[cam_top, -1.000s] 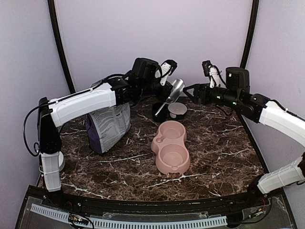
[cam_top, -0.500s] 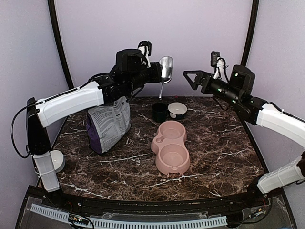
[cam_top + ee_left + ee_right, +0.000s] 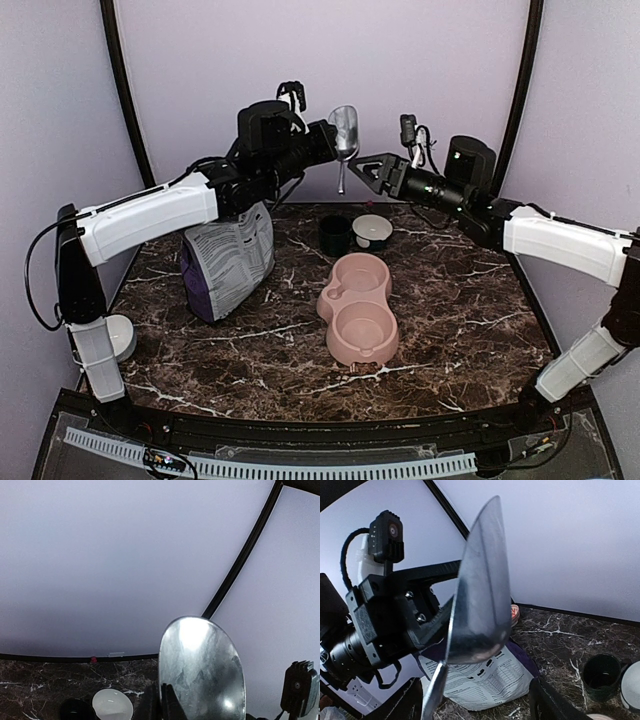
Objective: Serve the pet food
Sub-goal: Pass from the left arm to the right
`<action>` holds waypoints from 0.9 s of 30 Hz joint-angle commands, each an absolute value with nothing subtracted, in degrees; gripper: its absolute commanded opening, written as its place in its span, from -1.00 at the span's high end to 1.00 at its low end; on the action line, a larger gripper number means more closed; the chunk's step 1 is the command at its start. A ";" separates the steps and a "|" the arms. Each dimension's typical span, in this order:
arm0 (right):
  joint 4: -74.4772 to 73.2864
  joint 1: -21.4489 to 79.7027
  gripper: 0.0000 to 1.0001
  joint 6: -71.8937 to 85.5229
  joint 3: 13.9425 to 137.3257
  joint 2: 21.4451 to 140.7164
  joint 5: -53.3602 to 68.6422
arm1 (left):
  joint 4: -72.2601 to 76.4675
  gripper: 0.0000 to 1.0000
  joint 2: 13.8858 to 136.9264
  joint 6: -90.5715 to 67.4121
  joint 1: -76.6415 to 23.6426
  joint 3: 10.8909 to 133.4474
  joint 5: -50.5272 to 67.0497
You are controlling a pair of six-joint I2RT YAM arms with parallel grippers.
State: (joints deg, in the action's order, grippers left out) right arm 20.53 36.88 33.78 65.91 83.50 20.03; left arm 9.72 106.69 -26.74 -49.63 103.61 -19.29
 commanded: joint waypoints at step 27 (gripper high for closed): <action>15.03 39.11 0.92 36.19 73.65 88.85 29.46 | 25.84 1.00 103.34 -21.33 -49.31 91.84 -13.61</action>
State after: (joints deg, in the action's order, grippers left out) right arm 12.51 38.52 38.63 72.73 89.30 29.06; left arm 22.55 106.59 -22.22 -49.17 94.70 -14.68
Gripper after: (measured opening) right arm 0.103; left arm 0.027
